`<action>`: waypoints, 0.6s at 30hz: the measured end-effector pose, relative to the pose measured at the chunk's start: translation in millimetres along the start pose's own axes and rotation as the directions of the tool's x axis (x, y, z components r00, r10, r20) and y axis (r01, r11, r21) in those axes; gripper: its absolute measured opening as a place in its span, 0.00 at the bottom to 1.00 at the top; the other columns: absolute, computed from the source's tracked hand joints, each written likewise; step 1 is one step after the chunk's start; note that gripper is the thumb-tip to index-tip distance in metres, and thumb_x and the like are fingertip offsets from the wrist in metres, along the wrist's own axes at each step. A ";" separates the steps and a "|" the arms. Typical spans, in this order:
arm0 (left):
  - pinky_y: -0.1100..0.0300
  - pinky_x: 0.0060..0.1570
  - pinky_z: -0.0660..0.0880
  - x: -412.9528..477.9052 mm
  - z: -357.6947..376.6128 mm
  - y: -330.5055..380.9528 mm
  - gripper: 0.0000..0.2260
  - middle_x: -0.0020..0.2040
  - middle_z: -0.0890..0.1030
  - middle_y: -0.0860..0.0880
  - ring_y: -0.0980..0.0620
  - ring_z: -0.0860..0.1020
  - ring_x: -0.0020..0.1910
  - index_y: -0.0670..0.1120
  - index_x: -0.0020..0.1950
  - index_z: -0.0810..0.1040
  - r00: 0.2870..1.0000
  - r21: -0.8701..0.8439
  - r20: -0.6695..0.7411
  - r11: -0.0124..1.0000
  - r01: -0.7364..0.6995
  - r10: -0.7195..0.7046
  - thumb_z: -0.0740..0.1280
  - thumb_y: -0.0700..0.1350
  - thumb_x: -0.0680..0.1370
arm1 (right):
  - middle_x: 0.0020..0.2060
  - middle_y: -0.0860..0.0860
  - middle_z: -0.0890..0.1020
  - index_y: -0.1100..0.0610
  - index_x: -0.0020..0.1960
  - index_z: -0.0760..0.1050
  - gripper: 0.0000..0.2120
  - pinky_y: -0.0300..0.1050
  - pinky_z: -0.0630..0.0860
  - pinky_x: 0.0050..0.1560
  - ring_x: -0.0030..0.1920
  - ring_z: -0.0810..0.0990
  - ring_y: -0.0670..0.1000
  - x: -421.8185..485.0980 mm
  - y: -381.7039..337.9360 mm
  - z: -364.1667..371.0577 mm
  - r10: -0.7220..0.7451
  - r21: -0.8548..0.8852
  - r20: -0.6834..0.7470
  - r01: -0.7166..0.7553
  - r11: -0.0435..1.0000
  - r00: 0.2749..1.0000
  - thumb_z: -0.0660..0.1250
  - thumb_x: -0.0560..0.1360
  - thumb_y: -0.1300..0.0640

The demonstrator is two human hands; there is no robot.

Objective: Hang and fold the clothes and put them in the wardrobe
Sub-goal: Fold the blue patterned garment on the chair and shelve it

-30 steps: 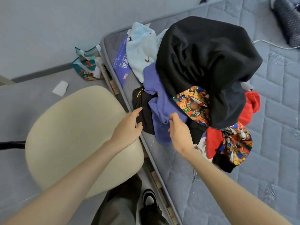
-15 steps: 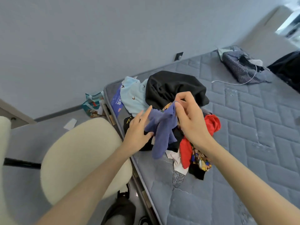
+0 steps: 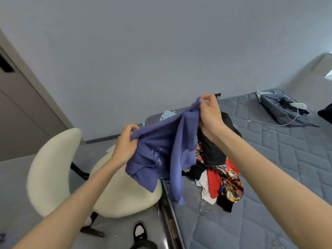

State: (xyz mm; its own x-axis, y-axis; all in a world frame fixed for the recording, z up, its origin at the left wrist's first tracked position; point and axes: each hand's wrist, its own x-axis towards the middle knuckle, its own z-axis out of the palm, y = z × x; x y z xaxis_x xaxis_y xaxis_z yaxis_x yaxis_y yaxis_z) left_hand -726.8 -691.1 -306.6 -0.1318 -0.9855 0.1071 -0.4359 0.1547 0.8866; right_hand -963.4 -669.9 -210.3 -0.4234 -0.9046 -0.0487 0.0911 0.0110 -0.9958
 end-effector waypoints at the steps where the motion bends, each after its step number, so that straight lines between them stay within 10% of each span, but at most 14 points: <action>1: 0.63 0.39 0.72 -4.0 -19.6 4.3 0.14 0.41 0.78 0.55 0.55 0.75 0.40 0.57 0.45 0.70 0.998 -0.015 -0.058 1.000 0.012 -0.013 0.60 0.35 0.78 | 0.39 0.52 0.72 0.52 0.42 0.64 0.11 0.40 0.69 0.36 0.37 0.70 0.49 -0.9 0.9 11.2 0.026 -0.042 0.003 -0.026 0.999 1.000 0.54 0.82 0.63; 7: 0.78 0.39 0.68 -25.6 -125.0 26.8 0.08 0.44 0.79 0.57 0.65 0.76 0.42 0.47 0.50 0.77 0.964 0.078 -0.265 0.997 0.026 -0.005 0.62 0.36 0.77 | 0.42 0.54 0.73 0.57 0.48 0.67 0.03 0.40 0.67 0.36 0.38 0.71 0.49 -12.6 -2.7 75.7 0.018 -0.388 0.253 0.085 0.918 0.967 0.57 0.80 0.62; 14: 0.63 0.38 0.67 -39.1 -207.5 14.7 0.09 0.43 0.79 0.52 0.53 0.75 0.44 0.48 0.45 0.77 0.922 0.171 -0.370 0.966 0.192 -0.118 0.58 0.41 0.79 | 0.44 0.45 0.80 0.46 0.51 0.74 0.21 0.48 0.74 0.47 0.45 0.78 0.50 -32.9 -12.2 113.0 0.118 -0.627 0.762 0.681 0.379 0.637 0.69 0.68 0.33; 18: 0.54 0.41 0.70 -44.4 -240.0 1.6 0.19 0.48 0.80 0.43 0.43 0.76 0.47 0.46 0.51 0.83 0.947 0.478 -0.320 0.863 0.166 -0.005 0.55 0.32 0.75 | 0.40 0.47 0.78 0.46 0.46 0.74 0.09 0.47 0.71 0.41 0.46 0.77 0.55 -30.9 -8.3 133.1 0.094 -0.632 0.770 0.734 0.249 0.631 0.70 0.72 0.43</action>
State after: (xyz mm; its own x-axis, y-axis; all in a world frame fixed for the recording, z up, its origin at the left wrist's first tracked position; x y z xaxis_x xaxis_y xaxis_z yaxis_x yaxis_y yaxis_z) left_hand -508.0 -664.0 -201.9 0.1621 -0.9569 0.2412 -0.8233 0.0036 0.5677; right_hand -831.2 -698.8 -190.3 0.4358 -0.8977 -0.0645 -0.8576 -0.3924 -0.3324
